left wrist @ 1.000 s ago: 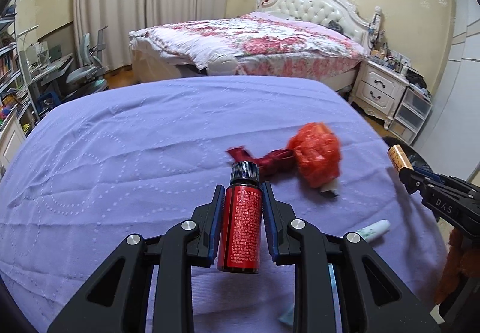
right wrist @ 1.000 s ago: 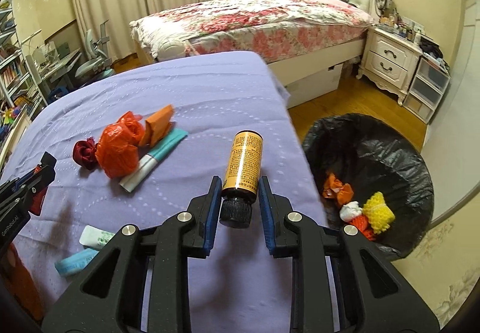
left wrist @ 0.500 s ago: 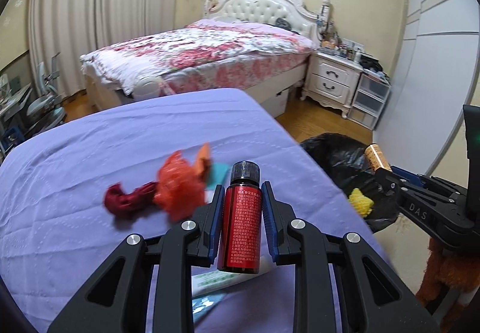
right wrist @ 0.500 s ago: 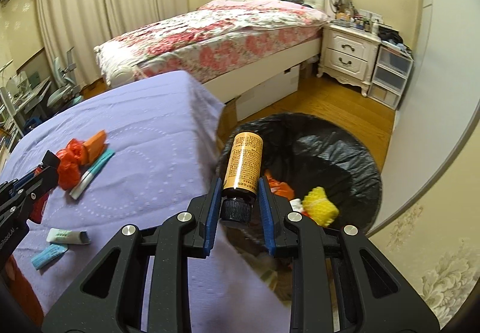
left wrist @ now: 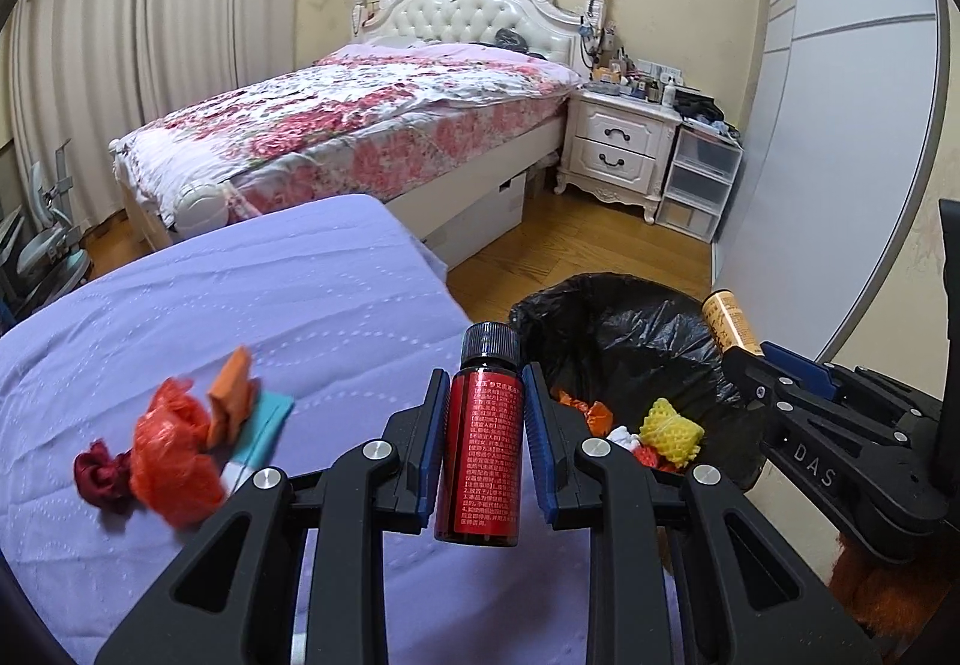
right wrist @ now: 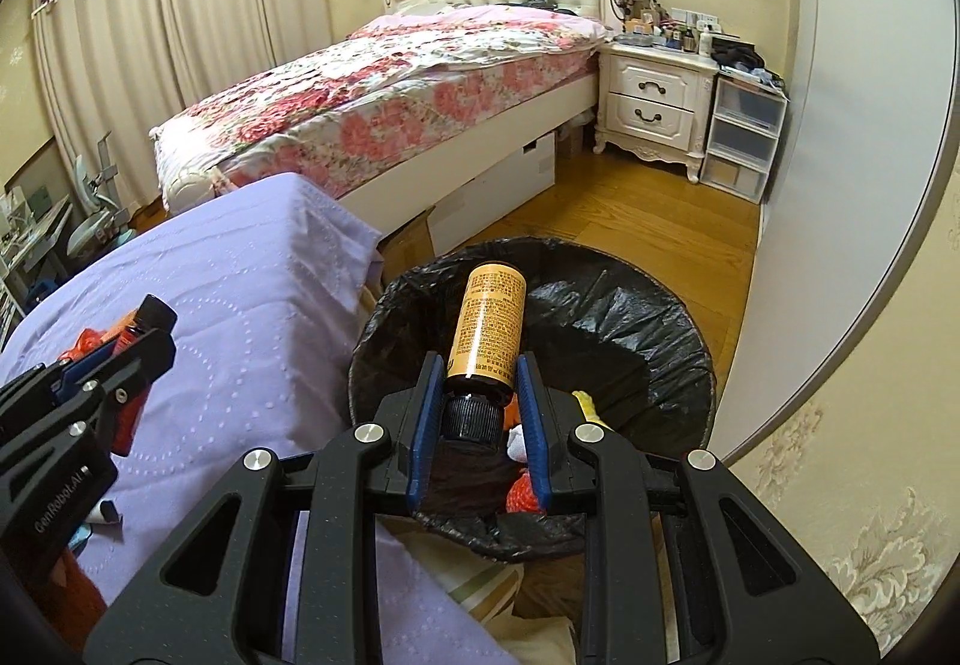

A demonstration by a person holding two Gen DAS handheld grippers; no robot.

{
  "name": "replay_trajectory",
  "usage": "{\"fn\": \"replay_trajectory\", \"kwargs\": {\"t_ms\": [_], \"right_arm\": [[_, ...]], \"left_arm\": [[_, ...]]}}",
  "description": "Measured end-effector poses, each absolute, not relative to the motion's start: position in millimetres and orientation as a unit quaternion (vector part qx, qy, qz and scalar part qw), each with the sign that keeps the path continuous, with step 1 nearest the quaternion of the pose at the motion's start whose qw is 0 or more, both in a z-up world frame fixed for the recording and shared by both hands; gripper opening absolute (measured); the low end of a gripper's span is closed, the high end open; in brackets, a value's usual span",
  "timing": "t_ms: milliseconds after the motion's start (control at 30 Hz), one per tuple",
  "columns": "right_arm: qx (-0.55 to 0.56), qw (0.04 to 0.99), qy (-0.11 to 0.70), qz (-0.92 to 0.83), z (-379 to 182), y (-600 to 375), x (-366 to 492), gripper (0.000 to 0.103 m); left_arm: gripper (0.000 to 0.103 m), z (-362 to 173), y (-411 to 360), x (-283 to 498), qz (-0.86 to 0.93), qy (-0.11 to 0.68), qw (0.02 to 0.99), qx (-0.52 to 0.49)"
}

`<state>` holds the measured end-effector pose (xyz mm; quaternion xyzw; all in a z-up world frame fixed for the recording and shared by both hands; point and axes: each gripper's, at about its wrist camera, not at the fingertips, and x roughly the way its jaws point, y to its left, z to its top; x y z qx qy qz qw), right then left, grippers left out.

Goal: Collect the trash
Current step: 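Carry both bottles over the black bin and open both grippers to drop them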

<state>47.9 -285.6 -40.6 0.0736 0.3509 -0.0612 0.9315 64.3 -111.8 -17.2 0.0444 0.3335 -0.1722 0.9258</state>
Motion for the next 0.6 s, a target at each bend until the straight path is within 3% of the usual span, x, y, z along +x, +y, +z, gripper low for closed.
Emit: {"fn": "replay_trajectory", "kwargs": {"t_ms": [600], "right_arm": [[0.098, 0.923, 0.359, -0.101, -58, -318, 64, 0.025]], "left_arm": [[0.026, -35, -161, 100, -0.183, 0.348, 0.916, 0.075]]}}
